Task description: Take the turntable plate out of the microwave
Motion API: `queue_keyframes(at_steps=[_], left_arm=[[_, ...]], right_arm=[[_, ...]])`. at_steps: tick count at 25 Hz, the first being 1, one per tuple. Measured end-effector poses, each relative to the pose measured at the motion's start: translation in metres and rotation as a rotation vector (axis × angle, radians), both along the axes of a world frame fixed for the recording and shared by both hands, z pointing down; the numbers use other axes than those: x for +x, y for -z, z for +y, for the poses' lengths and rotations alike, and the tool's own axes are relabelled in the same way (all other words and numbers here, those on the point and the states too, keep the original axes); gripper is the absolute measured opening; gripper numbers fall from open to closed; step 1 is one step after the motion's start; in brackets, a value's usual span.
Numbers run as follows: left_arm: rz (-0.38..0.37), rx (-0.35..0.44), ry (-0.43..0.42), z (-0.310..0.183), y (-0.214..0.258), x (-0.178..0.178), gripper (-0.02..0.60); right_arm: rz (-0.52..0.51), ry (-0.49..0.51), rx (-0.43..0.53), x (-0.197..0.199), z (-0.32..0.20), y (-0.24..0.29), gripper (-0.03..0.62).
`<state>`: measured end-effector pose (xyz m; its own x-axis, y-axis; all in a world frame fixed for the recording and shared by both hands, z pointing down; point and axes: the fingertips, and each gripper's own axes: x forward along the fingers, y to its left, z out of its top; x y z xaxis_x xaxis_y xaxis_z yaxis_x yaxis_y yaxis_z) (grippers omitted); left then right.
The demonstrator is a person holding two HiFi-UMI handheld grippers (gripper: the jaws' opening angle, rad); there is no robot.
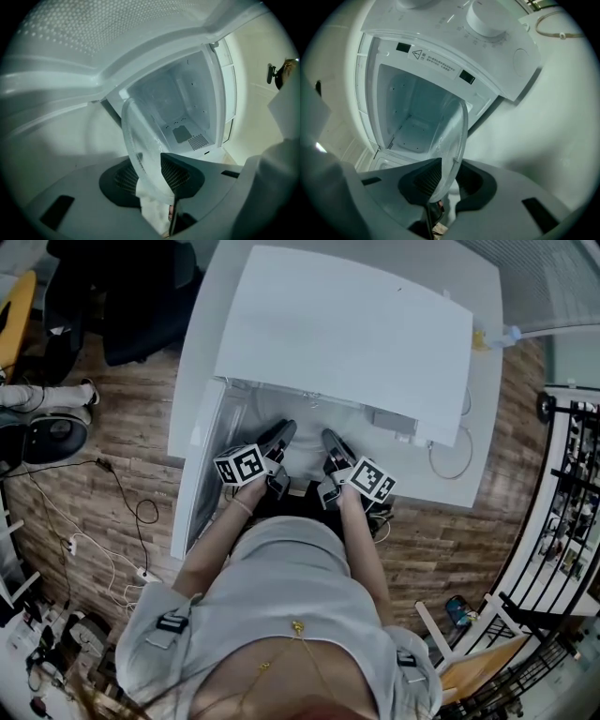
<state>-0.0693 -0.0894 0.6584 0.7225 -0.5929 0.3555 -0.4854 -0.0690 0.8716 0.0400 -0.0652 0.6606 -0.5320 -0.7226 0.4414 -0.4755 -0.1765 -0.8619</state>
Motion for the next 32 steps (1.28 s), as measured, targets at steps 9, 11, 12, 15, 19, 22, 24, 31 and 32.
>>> queue_keyframes(at_steps=[9,11,12,15,19,22,24,31,32], left_arm=[[-0.005,0.029,0.055,-0.035,-0.008,-0.004,0.166],[-0.003,0.017,0.084,-0.039,-0.008,-0.006,0.166],[-0.002,0.011,0.098,-0.042,-0.008,-0.007,0.164],[0.015,-0.012,0.121,-0.043,-0.01,-0.008,0.16],[0.059,-0.012,0.141,-0.038,-0.008,-0.003,0.133],[0.076,-0.009,0.145,-0.037,-0.005,-0.004,0.114],[0.086,-0.002,0.148,-0.037,-0.002,-0.006,0.095],[0.113,-0.017,0.16,-0.034,0.0,-0.004,0.083],[0.117,-0.017,0.16,-0.033,0.0,-0.004,0.083]], right_arm=[[0.0,0.012,0.001,-0.003,0.0,-0.001,0.097],[-0.008,0.013,-0.009,-0.003,0.003,-0.003,0.097],[-0.012,0.013,-0.015,-0.003,0.004,-0.004,0.097],[-0.011,0.018,-0.026,-0.004,0.008,-0.007,0.1],[0.065,0.011,-0.02,0.011,0.006,-0.012,0.132],[0.115,-0.022,0.011,0.028,-0.008,-0.013,0.207],[0.139,-0.003,0.027,0.035,-0.02,-0.015,0.221],[0.027,0.001,0.071,0.041,-0.052,-0.011,0.227],[0.015,0.008,0.071,0.038,-0.053,-0.01,0.221]])
